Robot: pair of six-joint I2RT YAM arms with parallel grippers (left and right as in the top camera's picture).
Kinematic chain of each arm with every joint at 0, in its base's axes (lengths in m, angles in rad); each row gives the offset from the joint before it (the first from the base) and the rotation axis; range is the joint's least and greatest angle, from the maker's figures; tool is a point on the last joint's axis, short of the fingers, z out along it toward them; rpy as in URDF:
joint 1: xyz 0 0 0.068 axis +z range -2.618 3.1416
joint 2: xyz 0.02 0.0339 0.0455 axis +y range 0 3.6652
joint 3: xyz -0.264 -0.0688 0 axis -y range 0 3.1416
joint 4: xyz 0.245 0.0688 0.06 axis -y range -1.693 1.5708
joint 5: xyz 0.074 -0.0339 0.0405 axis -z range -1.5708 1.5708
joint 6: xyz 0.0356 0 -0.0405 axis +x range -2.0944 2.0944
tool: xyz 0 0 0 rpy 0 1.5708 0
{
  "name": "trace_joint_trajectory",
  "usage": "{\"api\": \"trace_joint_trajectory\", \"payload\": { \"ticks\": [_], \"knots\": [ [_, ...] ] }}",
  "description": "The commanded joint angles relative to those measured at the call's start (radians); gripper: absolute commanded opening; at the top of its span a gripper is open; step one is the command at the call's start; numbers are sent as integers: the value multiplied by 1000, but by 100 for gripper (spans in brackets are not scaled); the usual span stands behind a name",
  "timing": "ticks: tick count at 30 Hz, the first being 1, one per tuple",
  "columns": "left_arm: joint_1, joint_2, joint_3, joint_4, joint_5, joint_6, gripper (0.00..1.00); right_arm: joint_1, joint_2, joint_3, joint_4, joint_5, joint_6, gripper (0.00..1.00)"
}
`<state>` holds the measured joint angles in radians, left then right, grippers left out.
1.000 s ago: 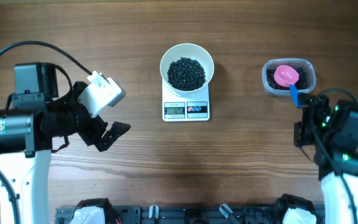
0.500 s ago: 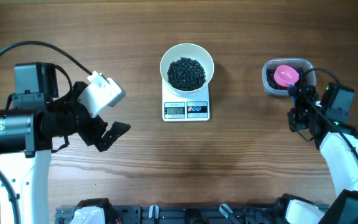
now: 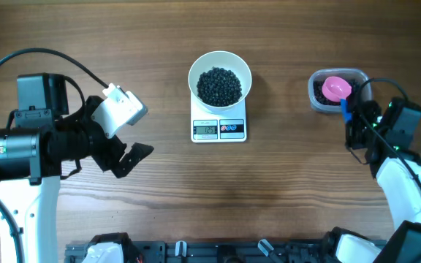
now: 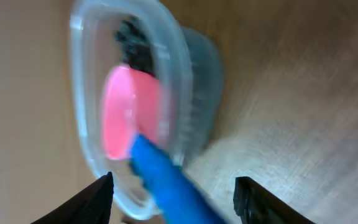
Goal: Scoop item into bowl and weigh 150g on scale
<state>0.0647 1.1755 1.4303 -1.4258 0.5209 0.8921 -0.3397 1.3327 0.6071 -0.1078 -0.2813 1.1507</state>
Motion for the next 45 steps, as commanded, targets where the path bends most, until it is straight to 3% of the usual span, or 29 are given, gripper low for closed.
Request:
{"api": "trace_joint_trajectory", "payload": {
  "ticks": [1, 5, 15, 24, 34, 45],
  "knots": [
    [-4, 3, -3, 0, -2, -10, 100, -6, 36, -64, 61, -39, 31, 61],
    [-4, 3, -3, 0, -2, -10, 100, -6, 36, -77, 103, -26, 39, 52],
    [-4, 3, -3, 0, -2, -10, 100, -7, 36, -76, 182, 4, 72, 46],
    [-4, 3, -3, 0, -2, -10, 100, -7, 34, -76, 205, -24, 72, 4],
    [-4, 3, -3, 0, -2, -10, 100, -7, -140, -76, 186, -63, 50, 5],
    [-4, 3, -3, 0, -2, -10, 100, -7, -387, 14, -64, -64, -190, 4]
  ]
}}
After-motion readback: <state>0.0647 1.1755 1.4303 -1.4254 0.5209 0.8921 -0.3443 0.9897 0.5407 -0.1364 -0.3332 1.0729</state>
